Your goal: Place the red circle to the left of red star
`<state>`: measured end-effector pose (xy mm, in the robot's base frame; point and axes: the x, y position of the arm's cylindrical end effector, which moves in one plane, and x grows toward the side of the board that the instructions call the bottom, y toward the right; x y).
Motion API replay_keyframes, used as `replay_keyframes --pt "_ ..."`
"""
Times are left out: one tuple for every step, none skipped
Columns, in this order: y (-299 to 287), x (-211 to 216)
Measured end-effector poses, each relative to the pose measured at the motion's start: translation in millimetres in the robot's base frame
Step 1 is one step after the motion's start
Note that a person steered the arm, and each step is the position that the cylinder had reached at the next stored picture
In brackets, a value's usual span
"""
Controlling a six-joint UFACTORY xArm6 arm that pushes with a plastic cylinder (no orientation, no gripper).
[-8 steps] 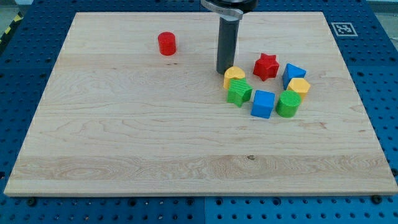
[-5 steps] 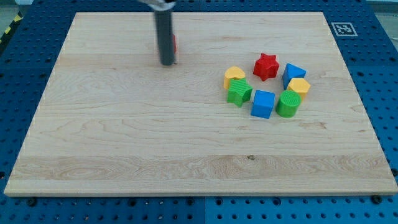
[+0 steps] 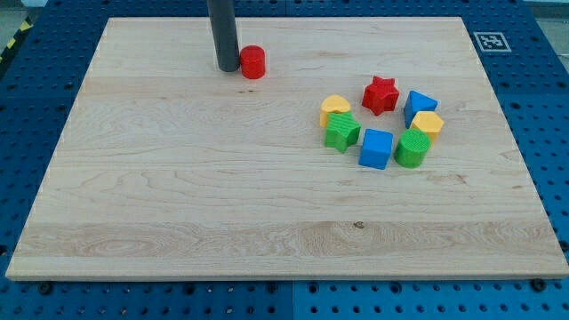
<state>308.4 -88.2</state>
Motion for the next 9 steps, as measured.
replay_keyframes --pt "-8.3 -26.2" --pt "-6.2 -34.2" --pt "20.9 5.2" --pt "47.9 23.0" --pt "68.5 12.5" --pt "80.9 11.5" --pt "95.0 10.9" --pt "108.2 -1.0" --pt "117.8 -5.6"
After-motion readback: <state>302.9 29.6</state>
